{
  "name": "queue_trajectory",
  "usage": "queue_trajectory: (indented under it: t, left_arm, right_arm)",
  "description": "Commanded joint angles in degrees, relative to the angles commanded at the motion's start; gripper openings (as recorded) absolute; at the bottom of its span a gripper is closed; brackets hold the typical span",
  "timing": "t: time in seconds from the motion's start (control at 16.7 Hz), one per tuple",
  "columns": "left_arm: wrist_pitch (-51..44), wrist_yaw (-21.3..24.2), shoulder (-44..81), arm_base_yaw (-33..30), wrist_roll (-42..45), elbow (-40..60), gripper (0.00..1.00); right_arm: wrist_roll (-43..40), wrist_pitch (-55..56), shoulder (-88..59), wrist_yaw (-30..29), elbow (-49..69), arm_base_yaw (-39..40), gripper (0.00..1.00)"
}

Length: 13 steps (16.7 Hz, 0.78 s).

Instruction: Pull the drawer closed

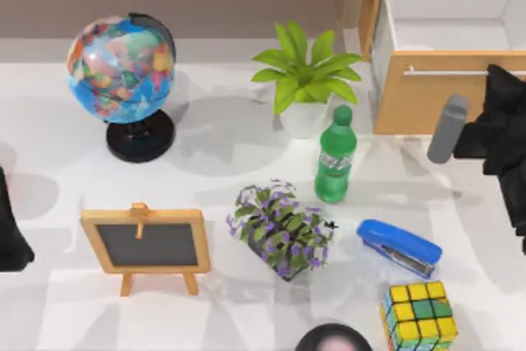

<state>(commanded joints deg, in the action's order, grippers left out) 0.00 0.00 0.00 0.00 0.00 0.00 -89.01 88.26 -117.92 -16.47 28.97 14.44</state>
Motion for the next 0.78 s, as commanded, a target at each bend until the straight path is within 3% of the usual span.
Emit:
queue_trajectory:
  t: [0.78]
  left_arm:
    - [0.0,0.0,0.0,0.0,0.0,0.0,1.0]
  right_arm:
    - [0.01,-5.8,-3.43,1.71,9.32,-1.94,0.0]
